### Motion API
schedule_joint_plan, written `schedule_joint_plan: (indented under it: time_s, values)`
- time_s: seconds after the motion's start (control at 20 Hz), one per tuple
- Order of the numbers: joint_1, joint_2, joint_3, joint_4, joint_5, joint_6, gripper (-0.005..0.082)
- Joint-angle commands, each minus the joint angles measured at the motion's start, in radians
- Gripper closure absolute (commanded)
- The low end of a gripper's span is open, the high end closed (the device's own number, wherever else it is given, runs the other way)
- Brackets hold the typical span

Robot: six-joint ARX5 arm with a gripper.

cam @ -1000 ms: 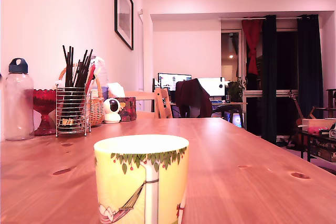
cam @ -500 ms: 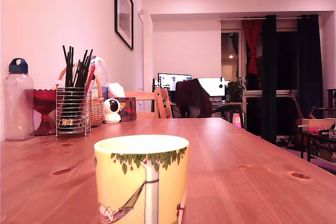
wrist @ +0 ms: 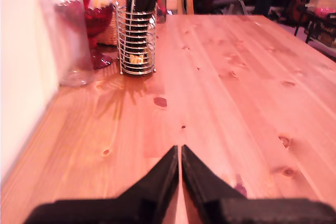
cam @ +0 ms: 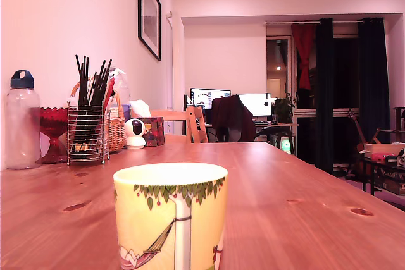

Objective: Pick the coffee capsule and then drop it inside the coffee cup in front of you

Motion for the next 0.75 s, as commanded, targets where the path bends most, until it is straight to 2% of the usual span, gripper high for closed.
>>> schedule_joint_plan:
  time_s: [0.0,0.4,0.7]
  values:
    - [0.001,-0.028,-0.034,-0.002,0.011,-0.003,0.079]
    - [-0.003,-0.216,-0.073,-0.112,0.008,-0.006,0.079]
    - [-0.01,-0.216,-0.074,-0.12,-0.017,-0.001,0.079]
